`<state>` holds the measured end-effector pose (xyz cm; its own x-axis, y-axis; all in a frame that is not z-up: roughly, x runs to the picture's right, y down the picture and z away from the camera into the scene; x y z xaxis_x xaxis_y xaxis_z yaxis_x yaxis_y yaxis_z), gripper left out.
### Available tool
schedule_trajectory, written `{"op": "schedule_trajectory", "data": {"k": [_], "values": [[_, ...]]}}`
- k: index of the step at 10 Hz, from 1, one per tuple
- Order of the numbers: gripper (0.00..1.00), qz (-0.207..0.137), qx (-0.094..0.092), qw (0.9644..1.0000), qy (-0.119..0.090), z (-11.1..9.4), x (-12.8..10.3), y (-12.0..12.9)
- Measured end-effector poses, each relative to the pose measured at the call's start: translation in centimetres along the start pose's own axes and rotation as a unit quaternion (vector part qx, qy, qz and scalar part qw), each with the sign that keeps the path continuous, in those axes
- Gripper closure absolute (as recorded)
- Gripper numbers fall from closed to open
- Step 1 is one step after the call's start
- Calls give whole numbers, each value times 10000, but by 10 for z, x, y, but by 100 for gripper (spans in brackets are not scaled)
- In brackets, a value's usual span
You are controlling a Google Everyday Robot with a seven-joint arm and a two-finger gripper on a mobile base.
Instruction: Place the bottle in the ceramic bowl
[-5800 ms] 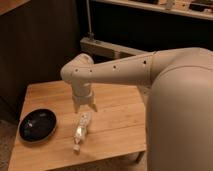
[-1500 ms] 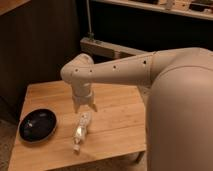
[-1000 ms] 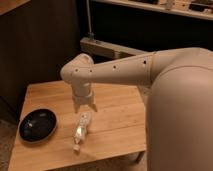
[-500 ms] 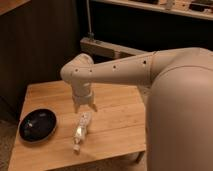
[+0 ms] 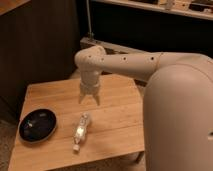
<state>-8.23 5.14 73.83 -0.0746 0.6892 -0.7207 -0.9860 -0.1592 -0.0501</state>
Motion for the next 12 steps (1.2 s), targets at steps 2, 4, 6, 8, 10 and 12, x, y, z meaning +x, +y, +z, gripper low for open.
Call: {"op": "schedule_trajectory", "data": {"k": [2,4,6,8,10,12], "values": [[35,212,-31,9996,160,0,-7,3],[35,280,15,9991,305,0,6,7],[35,341,84,9983,468,-5,42,4],[35,502,213,9959,721,5,88,-13],[35,534,262,9945,858,25,105,-18],[35,504,80,9944,928,41,105,-15]]}}
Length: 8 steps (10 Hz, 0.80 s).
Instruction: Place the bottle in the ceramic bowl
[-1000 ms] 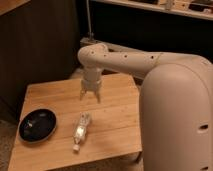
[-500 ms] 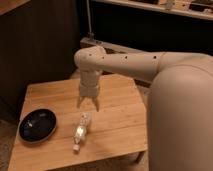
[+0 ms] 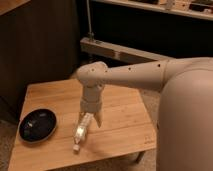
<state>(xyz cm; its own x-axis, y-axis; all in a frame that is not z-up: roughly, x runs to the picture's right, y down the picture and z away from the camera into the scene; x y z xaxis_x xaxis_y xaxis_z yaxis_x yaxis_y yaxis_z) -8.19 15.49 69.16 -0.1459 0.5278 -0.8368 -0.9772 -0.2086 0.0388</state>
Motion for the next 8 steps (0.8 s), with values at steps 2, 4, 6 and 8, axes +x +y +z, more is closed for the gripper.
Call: {"op": "schedule_trajectory", "data": {"k": [2,4,6,8], "values": [[35,-113,-238,9997,21,10,-16,20],[35,-235,-363,9991,16,24,-46,42],[35,-326,-323,9989,17,48,-77,58],[35,-350,-111,9993,40,72,-98,64]]}}
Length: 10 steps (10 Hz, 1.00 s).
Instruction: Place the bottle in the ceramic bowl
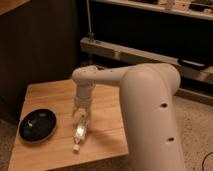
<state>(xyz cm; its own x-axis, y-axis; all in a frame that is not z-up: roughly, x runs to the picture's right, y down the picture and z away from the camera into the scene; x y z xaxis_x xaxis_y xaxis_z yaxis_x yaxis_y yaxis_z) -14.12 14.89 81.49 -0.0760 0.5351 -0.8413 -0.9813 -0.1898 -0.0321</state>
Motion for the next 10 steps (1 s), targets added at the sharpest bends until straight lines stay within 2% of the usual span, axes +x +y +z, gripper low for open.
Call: {"op": "schedule_trajectory", "data": {"k": [2,4,5,7,10], "values": [[35,4,270,9996,-2,17,-16,-3],[35,67,525,9986,-90,22,-27,-11],[35,96,562,9983,-145,19,-31,-17],[35,94,552,9983,-173,12,-33,-23],[35,-65,367,9993,101,31,-39,-22]]}}
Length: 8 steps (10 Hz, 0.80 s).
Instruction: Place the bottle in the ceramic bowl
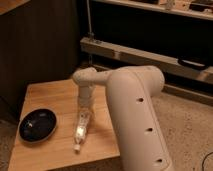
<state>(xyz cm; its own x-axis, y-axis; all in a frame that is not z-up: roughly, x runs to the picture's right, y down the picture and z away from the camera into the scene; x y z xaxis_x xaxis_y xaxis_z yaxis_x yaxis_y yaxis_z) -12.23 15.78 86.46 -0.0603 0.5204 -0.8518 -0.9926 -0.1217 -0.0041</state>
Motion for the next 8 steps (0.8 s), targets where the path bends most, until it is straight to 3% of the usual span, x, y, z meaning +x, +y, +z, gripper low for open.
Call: {"op": "schedule_trajectory", "data": {"k": [2,5,8], "values": [[35,-143,-34,9998,147,12,3,8],[35,-270,-2,9996,129,11,11,10],[35,-367,182,9991,-88,-27,39,14]]}}
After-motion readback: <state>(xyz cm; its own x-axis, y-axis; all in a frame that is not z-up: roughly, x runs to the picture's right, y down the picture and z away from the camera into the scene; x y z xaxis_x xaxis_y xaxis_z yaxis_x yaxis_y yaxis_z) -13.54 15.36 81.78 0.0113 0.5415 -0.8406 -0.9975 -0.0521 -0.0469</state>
